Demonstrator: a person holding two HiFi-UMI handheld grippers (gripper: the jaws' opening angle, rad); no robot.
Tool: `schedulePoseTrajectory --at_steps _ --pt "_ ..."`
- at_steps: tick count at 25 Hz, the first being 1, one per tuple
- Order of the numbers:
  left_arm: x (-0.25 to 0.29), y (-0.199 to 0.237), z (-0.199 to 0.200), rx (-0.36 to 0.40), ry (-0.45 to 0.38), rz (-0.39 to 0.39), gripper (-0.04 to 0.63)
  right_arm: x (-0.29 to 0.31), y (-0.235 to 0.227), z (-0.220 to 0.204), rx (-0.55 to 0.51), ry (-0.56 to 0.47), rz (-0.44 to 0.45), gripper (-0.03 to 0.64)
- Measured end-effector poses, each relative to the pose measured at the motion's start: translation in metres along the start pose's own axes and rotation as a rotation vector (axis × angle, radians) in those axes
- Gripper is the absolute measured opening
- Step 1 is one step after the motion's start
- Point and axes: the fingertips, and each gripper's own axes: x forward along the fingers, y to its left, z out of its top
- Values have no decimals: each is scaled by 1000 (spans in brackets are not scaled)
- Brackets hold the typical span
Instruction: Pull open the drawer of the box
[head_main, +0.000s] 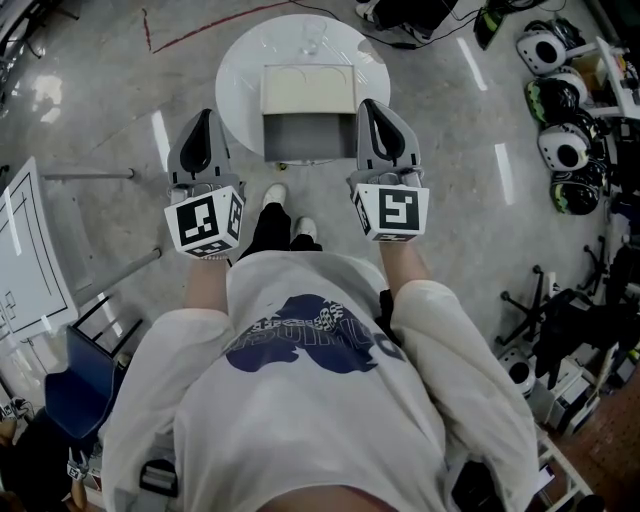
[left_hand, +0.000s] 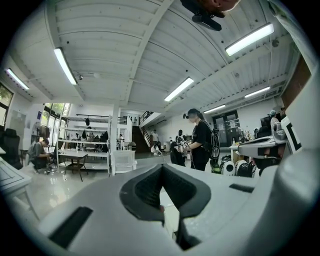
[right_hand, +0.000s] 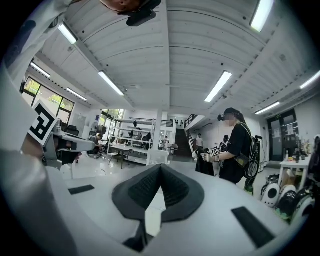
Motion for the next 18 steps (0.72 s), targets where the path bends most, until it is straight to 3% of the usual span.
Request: schedulePoseTrajectory --at_steps 18 --pt "-2 1 5 -17 -6 0 8 -4 3 2 3 -1 16 -3"
